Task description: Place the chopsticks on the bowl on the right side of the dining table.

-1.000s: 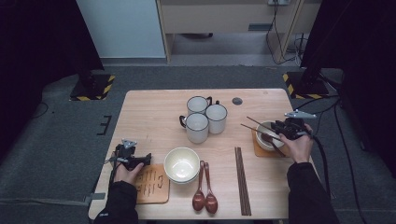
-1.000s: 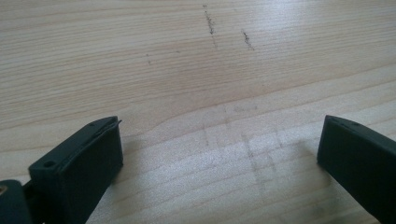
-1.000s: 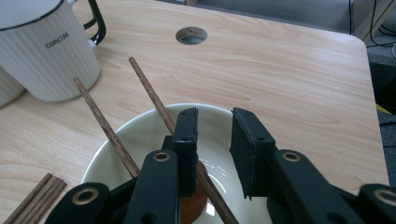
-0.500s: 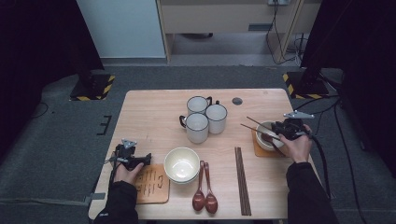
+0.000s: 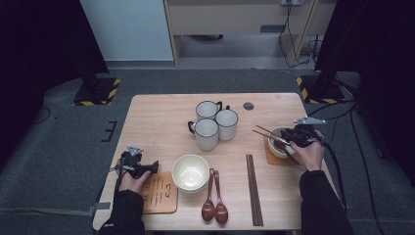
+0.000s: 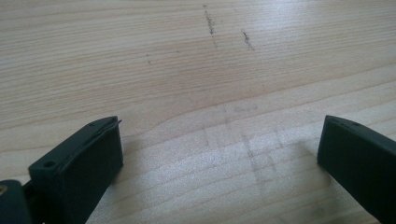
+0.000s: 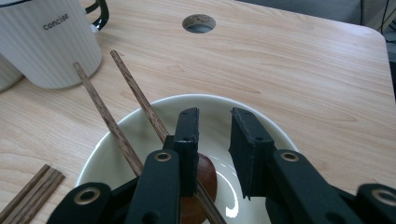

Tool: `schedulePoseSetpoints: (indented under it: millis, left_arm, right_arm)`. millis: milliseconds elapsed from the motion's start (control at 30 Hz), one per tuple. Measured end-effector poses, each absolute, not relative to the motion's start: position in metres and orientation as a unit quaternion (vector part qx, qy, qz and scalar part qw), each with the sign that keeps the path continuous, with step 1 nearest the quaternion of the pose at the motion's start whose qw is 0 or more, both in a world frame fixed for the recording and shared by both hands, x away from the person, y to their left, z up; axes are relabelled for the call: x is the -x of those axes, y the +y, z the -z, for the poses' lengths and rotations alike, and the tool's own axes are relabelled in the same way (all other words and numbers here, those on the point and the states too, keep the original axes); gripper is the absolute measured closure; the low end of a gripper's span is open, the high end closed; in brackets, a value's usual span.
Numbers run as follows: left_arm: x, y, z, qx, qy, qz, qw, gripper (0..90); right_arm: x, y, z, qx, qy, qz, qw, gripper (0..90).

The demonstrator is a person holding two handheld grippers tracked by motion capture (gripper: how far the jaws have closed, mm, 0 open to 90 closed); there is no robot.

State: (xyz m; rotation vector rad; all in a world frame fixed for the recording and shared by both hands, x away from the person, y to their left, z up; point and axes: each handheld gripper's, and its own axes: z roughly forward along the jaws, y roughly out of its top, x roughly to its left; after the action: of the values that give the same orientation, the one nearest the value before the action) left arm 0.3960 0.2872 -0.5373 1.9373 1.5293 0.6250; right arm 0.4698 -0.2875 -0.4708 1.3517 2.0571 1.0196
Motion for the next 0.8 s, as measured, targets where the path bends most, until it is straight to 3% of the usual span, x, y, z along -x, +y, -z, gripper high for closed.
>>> schedulePoseSetpoints:
  millis: [800]
  left_arm:
    - [-0.396, 0.2872, 0.5373, -0.727, 0.574, -0.235, 0.293, 0.0]
  right_arm:
    - [-0.4677, -0.281, 0.4719, -0.469, 0.775, -0.364, 0.216, 71.2]
